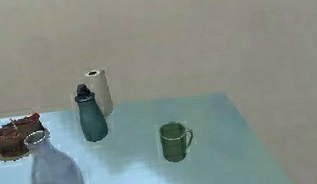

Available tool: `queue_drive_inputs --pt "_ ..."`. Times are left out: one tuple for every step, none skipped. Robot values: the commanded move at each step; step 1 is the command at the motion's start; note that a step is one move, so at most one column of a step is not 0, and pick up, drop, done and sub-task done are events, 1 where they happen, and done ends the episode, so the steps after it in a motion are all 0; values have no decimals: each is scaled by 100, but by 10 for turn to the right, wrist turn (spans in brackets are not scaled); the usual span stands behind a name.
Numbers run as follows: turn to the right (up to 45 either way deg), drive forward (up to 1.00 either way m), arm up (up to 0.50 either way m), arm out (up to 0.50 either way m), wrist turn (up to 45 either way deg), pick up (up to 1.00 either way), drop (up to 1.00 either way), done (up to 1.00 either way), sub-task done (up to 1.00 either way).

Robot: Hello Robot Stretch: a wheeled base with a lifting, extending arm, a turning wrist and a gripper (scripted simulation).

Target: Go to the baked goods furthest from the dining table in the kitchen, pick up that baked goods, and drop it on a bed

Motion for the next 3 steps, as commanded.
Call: queue_drive_inputs --pt "-450 0 0 0 0 0 0 0 0" --pt "-450 0 0 0 0 0 0 0 0" --pt "-330 0 0 0 0 0 0 0 0"
